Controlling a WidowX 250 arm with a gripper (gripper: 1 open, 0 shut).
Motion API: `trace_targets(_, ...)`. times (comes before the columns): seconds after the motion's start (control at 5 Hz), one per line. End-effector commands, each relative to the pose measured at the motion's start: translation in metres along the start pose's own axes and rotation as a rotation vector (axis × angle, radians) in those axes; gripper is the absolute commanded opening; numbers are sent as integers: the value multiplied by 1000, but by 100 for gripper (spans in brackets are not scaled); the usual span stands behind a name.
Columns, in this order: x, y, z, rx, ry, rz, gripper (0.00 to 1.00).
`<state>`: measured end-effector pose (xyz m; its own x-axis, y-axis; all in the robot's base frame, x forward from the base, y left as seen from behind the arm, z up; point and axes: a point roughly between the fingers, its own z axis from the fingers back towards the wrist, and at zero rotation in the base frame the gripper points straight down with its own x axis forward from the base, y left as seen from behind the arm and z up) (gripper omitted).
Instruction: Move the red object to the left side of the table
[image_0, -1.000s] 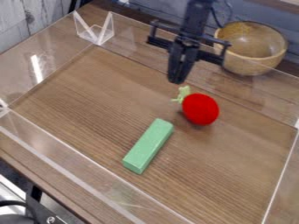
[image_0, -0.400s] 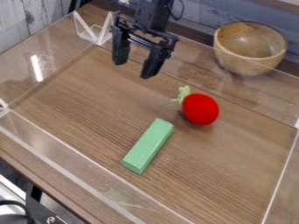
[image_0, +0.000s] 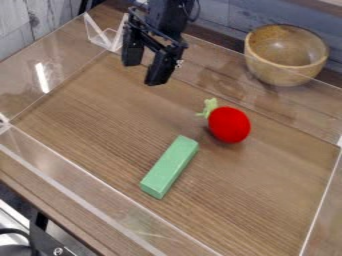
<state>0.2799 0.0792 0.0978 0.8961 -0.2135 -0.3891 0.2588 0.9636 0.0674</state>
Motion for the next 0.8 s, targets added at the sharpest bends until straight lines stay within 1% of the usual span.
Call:
trace_targets(0.0,-3,12,16,58,-67,-51,100)
trace_targets(0.4,12,-21,16,21,-53,-17,100)
trace_targets(0.6,20,-37,15,7,-46,-13,100)
